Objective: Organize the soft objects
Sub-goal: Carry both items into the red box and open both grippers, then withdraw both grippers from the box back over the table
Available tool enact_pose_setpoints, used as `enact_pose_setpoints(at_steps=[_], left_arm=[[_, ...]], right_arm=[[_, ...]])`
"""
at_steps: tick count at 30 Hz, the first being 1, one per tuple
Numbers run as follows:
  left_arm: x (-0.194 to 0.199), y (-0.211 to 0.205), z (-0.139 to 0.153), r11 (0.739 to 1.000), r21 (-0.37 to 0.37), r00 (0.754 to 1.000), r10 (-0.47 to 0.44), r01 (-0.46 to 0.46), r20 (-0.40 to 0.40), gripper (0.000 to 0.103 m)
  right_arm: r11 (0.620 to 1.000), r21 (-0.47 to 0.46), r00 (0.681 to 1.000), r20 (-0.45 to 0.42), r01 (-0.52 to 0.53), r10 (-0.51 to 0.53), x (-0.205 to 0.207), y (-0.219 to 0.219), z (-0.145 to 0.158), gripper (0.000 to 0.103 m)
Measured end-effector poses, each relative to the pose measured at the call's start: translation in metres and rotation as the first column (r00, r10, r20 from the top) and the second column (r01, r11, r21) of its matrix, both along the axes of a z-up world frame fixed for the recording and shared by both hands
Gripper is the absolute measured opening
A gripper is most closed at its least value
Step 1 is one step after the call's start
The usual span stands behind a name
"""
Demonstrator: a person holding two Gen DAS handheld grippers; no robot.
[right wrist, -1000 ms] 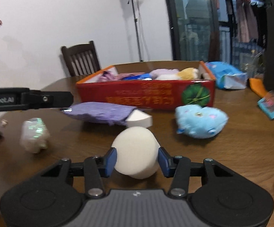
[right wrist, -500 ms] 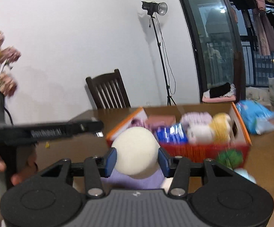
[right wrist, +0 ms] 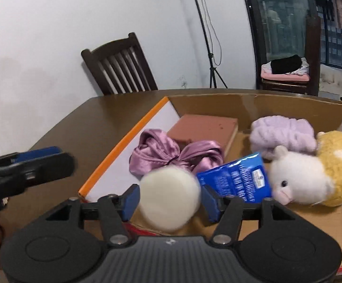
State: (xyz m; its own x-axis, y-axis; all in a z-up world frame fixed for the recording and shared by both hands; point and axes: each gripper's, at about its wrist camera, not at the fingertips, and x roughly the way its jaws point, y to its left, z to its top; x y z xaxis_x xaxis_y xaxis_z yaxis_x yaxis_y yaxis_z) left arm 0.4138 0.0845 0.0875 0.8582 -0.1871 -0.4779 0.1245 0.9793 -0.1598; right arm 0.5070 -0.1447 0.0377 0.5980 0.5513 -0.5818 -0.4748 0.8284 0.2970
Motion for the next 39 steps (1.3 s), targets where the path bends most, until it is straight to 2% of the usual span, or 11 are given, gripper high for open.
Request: enact_pose_setpoints(at_steps=[3,6,8,10,14,19,22,25,31,39], left_arm=[[-0.021,0.003,0.008,0.999,0.035,1.000,0.011,-0.011,0.024,0.080],[-0.054,0.008,0.013,0.999,0.039,0.998,0.015,-0.018,0.059,0.083],[-0.078,0.011,0.008,0.999,0.037,0.997,0.011,-0.013,0.070,0.083],[-0.100,0.012,-0.002,0.999,0.040,0.998,0.029,-0.030,0.049,0.083],[-0.139,0.010,-0.026,0.998,0.009,0.998,0.060,-0.060,-0.005,0.083],[-0.184,0.001,-0.042,0.996,-0.027,0.996,0.086,-0.087,-0.022,0.083],[-0.205,-0.005,-0.046,0.997,-0.030,0.997,0.067,-0.068,-0.032,0.083],[-0.220,-0.015,-0.049,0.998,0.000,0.998,0.059,-0.059,-0.033,0.083],[-0.233,-0.025,-0.055,0.999,-0.003,0.997,0.044,-0.045,-0.057,0.083],[-0.219,-0.026,-0.055,0.997,0.010,0.995,0.081,-0.080,-0.055,0.084]], right_arm=[[1.000,-0.004,0.999,0.030,0.021,-0.021,-0.009,-0.003,0.012,0.066],[0.999,0.004,0.996,0.081,0.040,-0.040,-0.027,-0.016,0.032,0.066],[1.000,-0.018,0.991,0.131,0.019,-0.017,-0.049,-0.023,0.044,0.066],[0.999,-0.050,0.986,0.163,-0.012,0.020,-0.075,-0.027,0.047,0.066],[0.997,-0.064,0.984,0.170,-0.033,0.043,-0.123,-0.035,0.034,0.066],[0.999,-0.013,0.991,0.129,0.036,-0.034,-0.180,-0.057,0.004,0.066],[0.997,-0.028,0.988,0.140,0.074,-0.069,-0.216,-0.068,-0.008,0.066],[0.990,-0.058,0.980,0.161,0.125,-0.114,-0.247,-0.080,-0.016,0.066],[0.983,-0.056,0.975,0.147,0.175,-0.165,-0.281,-0.106,-0.023,0.066],[0.976,-0.061,0.966,0.168,0.209,-0.197,-0.277,-0.113,-0.026,0.066]])
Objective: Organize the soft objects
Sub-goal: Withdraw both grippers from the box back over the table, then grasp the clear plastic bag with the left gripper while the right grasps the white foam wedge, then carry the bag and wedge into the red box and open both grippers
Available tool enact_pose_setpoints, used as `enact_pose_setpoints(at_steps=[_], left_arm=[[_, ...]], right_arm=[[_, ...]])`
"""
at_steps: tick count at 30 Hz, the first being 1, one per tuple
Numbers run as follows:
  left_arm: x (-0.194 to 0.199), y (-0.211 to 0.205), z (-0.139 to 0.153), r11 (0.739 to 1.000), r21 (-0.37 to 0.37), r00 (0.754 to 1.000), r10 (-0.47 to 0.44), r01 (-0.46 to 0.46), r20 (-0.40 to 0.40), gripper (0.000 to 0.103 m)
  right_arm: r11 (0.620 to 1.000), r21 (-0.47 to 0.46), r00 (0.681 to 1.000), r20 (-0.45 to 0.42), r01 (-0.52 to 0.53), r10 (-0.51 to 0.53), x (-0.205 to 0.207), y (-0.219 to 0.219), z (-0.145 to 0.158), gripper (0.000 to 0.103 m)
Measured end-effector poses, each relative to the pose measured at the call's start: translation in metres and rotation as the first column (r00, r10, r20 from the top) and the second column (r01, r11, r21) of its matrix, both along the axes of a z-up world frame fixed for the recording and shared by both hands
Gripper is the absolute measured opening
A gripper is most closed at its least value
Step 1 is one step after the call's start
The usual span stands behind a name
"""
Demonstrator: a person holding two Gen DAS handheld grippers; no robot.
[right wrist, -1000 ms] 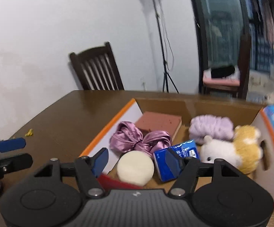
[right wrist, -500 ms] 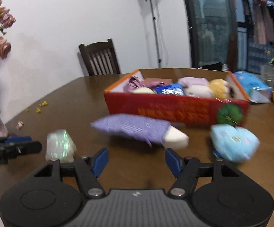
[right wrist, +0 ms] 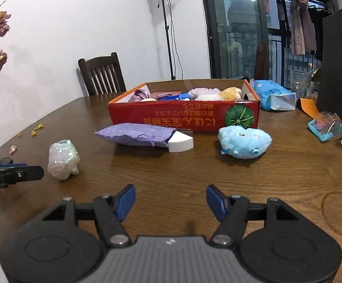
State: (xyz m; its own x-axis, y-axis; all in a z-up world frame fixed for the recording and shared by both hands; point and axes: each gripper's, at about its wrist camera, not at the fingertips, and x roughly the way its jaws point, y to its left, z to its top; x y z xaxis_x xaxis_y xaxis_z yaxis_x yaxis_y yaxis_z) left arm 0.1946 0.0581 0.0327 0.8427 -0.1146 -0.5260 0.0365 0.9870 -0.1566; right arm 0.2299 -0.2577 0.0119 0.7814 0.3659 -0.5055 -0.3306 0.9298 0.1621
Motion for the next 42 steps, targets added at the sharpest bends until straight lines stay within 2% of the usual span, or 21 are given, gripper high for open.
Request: enact_pose_setpoints(at_steps=[5,8,10,12,16,18,19,20,21,27,30,34,42], left_arm=[[0.030,0.005,-0.005,0.999,0.010,0.999,0.044,-0.044,-0.010,0.084],[0.051,0.009,-0.011,0.997,0.012,0.997,0.071,-0.071,-0.022,0.081],[0.063,0.013,-0.015,0.997,-0.006,0.997,0.075,-0.076,-0.035,0.073],[0.075,0.016,-0.017,0.998,-0.017,0.997,0.062,-0.062,-0.042,0.052],[0.092,0.020,-0.019,0.998,-0.026,0.998,0.050,-0.051,-0.029,0.048],[0.098,0.021,-0.021,0.998,-0.046,0.999,0.045,-0.046,-0.018,0.047],[0.101,0.022,-0.023,0.997,-0.058,0.999,0.040,-0.041,-0.014,0.047],[0.103,0.022,-0.025,0.997,-0.064,0.999,0.037,-0.037,-0.012,0.047],[0.105,0.022,-0.028,0.997,-0.069,0.999,0.032,-0.033,-0.008,0.047],[0.107,0.022,-0.031,0.996,-0.092,1.000,0.015,-0.015,-0.002,0.045],[0.101,0.020,-0.027,0.996,-0.086,1.000,0.016,-0.016,0.001,0.044],[0.083,0.011,-0.016,0.996,-0.084,1.000,-0.005,0.006,0.017,0.043],[0.049,-0.012,0.015,0.996,-0.073,0.994,-0.053,0.060,0.092,0.043]], right_arm=[[0.996,-0.094,0.999,0.032,-0.013,0.016,0.035,0.013,-0.001,0.065],[0.988,-0.151,0.999,0.040,-0.019,0.025,0.065,0.025,-0.003,0.056],[0.985,-0.168,0.999,0.024,-0.022,0.026,0.088,0.032,-0.007,0.056],[0.984,-0.172,0.999,0.012,-0.037,0.039,0.108,0.039,-0.010,0.056],[0.981,-0.191,0.999,0.001,-0.036,0.037,0.144,0.053,-0.015,0.054],[0.985,-0.168,0.999,-0.007,-0.044,0.044,0.154,0.056,-0.017,0.051],[0.986,-0.156,0.999,-0.010,-0.053,0.052,0.155,0.056,-0.018,0.047],[0.987,-0.146,0.998,-0.017,-0.068,0.067,0.155,0.057,-0.020,0.035],[0.986,-0.147,0.997,-0.022,-0.075,0.073,0.155,0.058,-0.022,0.030],[0.989,-0.146,0.999,0.006,-0.035,0.037,0.146,0.051,-0.018,0.028],[0.994,-0.110,1.000,0.017,-0.016,0.018,0.133,0.041,-0.012,0.028],[0.999,-0.048,1.000,0.022,-0.004,0.005,0.104,0.028,-0.006,0.028],[1.000,-0.013,0.999,0.051,0.014,-0.013,0.055,0.005,0.006,0.028]])
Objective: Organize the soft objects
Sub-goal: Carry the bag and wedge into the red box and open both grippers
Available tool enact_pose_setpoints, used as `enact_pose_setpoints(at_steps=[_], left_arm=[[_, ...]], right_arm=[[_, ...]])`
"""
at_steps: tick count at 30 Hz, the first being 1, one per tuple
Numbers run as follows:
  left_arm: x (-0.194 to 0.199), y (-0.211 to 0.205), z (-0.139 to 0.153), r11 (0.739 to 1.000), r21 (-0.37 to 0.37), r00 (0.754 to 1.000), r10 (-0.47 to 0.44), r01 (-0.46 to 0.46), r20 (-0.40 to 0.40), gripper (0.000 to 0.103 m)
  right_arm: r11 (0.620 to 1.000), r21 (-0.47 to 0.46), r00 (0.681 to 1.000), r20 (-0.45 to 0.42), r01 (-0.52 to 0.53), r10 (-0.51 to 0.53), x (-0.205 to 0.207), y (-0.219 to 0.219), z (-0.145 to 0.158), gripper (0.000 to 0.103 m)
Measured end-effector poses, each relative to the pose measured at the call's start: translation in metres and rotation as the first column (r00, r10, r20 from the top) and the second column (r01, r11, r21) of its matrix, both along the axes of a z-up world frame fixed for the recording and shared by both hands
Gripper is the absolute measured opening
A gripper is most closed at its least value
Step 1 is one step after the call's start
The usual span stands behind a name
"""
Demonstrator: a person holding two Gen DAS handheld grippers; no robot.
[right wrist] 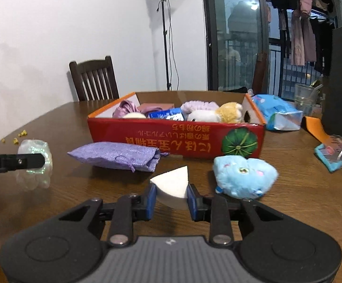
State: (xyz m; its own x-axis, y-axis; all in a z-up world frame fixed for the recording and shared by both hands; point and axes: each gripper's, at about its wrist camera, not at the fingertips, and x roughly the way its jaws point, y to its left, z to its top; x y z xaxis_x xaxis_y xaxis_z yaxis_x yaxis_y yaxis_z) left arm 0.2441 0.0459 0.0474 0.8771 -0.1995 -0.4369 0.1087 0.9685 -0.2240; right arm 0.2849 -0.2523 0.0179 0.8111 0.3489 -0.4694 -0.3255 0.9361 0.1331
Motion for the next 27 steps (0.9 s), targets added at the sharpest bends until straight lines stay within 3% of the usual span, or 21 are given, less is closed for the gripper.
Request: enact_pose_setpoints(at_steps=[6,10,13,19,27], left_arm=[[0.004,-0.013,0.022,0.999,-0.011,0.999,-0.034,0.034,0.034,0.043],[0.039,-0.019,0.043,0.995,-0.061,0.995,-0.079,0.082,0.057,0.043],[0.074,-0.024,0.058,0.993,-0.057,0.992,-0.101,0.105,0.073,0.043],[0.161,-0.022,0.059,0.999,-0.001,0.998,-0.054,0.054,0.019,0.043],[0.235,-0.007,0.029,0.998,0.049,0.997,-0.022,0.026,-0.070,0.044]], right_arm=[[0.999,0.044,0.999,0.034,-0.008,0.006,-0.011,-0.017,0.015,0.028],[0.996,0.070,0.996,0.081,-0.051,0.045,-0.001,-0.021,0.039,0.028],[0.993,0.072,0.988,0.132,-0.089,0.079,0.016,-0.021,0.064,0.028],[0.982,0.119,0.987,0.081,-0.149,0.140,0.113,-0.008,0.088,0.028],[0.982,0.105,0.985,-0.045,-0.159,0.164,0.254,0.050,0.065,0.028]])
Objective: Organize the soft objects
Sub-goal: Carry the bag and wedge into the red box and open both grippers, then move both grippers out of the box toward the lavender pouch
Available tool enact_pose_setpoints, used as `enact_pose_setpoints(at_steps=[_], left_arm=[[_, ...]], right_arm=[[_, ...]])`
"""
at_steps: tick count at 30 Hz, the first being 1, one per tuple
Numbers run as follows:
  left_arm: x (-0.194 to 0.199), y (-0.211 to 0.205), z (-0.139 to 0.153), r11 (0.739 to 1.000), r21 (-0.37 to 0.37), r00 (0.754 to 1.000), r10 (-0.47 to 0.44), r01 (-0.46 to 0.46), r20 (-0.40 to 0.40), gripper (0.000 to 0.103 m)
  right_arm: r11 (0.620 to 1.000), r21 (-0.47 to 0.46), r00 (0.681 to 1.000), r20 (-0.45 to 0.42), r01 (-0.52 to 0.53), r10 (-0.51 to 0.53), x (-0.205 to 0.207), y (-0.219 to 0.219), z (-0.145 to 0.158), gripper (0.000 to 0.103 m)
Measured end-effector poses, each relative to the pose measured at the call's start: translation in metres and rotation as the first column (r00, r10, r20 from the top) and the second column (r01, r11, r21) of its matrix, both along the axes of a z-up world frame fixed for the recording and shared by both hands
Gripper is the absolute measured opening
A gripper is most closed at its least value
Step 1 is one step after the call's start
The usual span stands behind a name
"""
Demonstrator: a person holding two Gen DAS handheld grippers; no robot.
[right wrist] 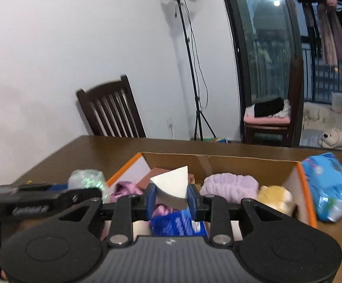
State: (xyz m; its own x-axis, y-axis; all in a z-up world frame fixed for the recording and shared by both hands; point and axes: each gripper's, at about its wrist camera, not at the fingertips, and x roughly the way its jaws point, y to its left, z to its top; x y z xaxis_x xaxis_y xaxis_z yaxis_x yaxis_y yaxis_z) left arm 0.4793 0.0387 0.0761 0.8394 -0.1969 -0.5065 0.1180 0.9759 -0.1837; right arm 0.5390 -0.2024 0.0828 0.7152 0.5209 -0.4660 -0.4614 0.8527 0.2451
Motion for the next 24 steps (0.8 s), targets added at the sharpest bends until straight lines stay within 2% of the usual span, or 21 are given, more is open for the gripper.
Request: enact_pose_setpoints(at_steps=[3,7,8,9,11,13,15,20,24], left_arm=[[0.011,-0.004,-0.018,0.996,0.088,0.999,-0.010,0.012,-0.032,0.044],[0.004,-0.018,-0.035,0.986,0.135,0.995,-0.090,0.096,-0.046,0.048],[0.004,-0.023,-0.037,0.984,0.124,0.990,-0.121,0.129,-0.070,0.052],[0.003,-0.027,-0.039,0.982,0.118,0.987,-0.141,0.149,-0.072,0.061],[0.001,-0.033,-0.040,0.975,0.150,0.986,-0.152,0.161,-0.069,0.073],[-0.002,-0.031,-0.039,0.976,0.157,0.988,-0.146,0.153,-0.055,0.076],[-0.006,-0.027,-0.032,0.979,0.155,0.991,-0.127,0.132,-0.038,0.083],[-0.018,-0.006,0.003,0.992,0.112,0.998,-0.057,0.054,0.026,0.084],[-0.043,0.001,0.036,0.995,0.103,0.996,-0.021,0.012,0.090,0.086]], right_arm=[[1.000,-0.009,0.998,-0.064,0.008,-0.009,0.037,0.019,-0.017,0.028],[0.997,-0.062,0.989,-0.139,0.036,-0.044,0.064,0.035,-0.038,0.032],[0.997,-0.067,0.987,-0.153,0.040,-0.050,0.066,0.037,-0.038,0.038],[0.997,-0.061,0.987,-0.149,0.045,-0.053,0.065,0.034,-0.037,0.050],[0.997,-0.057,0.990,-0.126,0.061,-0.068,0.061,0.032,-0.033,0.066],[0.996,-0.058,0.991,-0.108,0.073,-0.079,0.058,0.028,-0.027,0.067],[0.995,-0.052,0.992,-0.099,0.079,-0.084,0.054,0.021,-0.021,0.067],[0.992,-0.062,0.992,-0.060,0.109,-0.113,0.034,-0.001,0.008,0.068],[0.991,-0.056,0.992,-0.005,0.124,-0.125,0.000,-0.022,0.037,0.073]])
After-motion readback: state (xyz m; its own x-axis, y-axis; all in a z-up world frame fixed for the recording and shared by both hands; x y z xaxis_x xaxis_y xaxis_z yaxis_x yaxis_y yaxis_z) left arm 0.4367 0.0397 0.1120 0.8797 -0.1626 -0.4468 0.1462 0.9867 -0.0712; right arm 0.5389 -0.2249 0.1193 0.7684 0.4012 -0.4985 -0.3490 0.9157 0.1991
